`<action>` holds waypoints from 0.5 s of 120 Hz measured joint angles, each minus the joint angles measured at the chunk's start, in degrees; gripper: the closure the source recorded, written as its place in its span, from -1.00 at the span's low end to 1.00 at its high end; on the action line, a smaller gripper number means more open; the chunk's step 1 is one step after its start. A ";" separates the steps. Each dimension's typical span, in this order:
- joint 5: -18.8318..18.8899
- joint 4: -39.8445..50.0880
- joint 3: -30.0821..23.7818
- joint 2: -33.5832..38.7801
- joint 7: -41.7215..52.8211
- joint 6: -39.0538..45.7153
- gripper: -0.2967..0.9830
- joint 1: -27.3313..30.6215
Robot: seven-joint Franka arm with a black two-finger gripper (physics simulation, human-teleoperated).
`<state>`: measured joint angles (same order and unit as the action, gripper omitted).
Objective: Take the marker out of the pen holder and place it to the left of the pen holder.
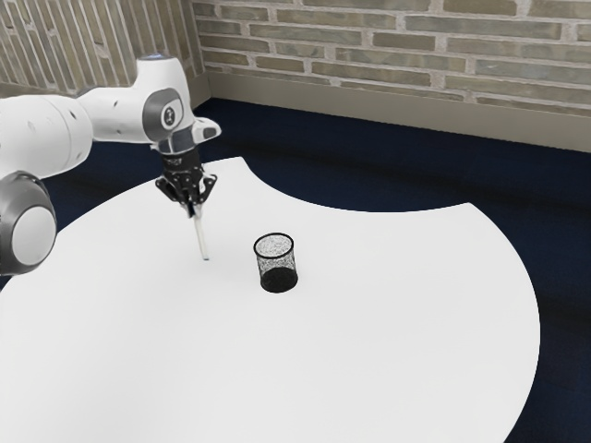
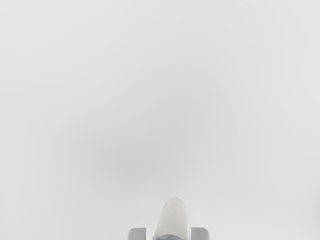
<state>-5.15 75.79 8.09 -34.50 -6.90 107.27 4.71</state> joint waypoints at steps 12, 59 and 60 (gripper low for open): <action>-0.41 -0.15 0.11 -0.59 -0.10 0.47 0.41 0.03; 3.28 14.79 -0.75 26.55 0.26 -3.46 -0.38 -13.09; 3.73 16.03 -1.07 28.30 0.26 -3.68 -0.39 -13.81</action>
<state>-1.42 91.82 7.02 -6.20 -6.64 103.59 -9.10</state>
